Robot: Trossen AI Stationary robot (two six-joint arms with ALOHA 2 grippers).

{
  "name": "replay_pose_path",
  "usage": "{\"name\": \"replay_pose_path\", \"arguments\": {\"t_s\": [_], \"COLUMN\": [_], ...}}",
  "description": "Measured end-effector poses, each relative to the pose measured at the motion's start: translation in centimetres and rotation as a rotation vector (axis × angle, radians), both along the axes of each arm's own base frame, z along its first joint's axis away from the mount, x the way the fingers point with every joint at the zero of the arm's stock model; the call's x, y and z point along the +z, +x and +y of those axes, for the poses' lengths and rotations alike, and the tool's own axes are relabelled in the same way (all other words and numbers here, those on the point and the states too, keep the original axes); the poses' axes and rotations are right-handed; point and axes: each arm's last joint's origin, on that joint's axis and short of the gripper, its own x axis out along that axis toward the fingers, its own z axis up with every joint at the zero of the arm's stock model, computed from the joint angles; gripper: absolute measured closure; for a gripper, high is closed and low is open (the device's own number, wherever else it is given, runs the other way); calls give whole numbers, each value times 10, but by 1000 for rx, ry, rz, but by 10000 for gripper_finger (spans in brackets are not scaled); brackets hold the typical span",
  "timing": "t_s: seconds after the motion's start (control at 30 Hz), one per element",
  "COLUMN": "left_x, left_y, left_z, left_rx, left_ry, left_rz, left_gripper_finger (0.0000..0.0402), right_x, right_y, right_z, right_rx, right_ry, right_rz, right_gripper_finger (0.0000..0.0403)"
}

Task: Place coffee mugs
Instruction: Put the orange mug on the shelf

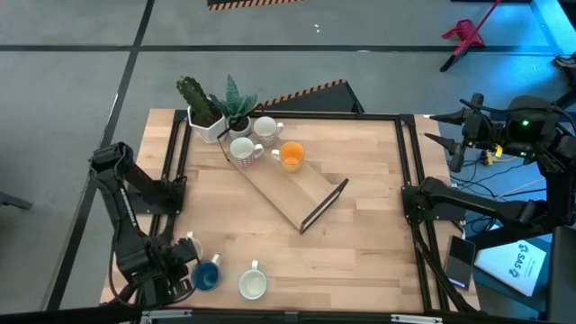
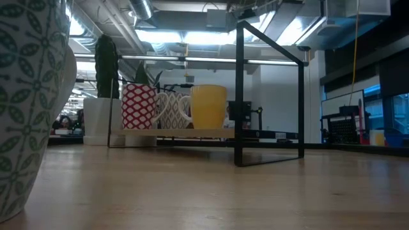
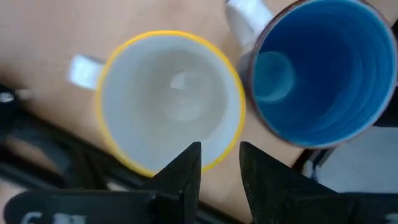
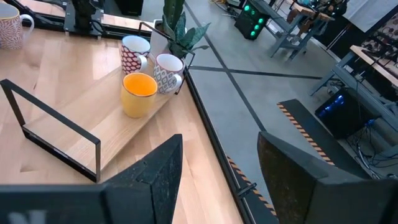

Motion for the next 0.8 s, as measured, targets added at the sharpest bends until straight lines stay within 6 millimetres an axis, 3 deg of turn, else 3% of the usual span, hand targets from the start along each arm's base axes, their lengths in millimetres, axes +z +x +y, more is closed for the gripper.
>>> {"name": "replay_pose_path", "arguments": {"t_s": [0.5, 0.6, 0.73, 0.8], "left_x": [-35, -38, -39, -38], "left_y": [-2, -3, -2, -1], "left_z": [3, 4, 3, 5], "left_rx": [-80, -88, -102, -89], "left_ry": [-14, -26, -41, -39], "left_rz": [31, 52, 67, 73], "left_gripper_finger": [300, 320, 381, 385], "right_x": [0, 0, 0, 0], "right_y": [-1, -1, -1, -1], "right_z": [-1, -1, -1, -1], "right_rx": [-31, -31, -32, -31], "right_ry": [-11, -11, -11, -11], "right_rz": [9, 9, 9, 9], "right_gripper_finger": [207, 207, 207, 207]}}
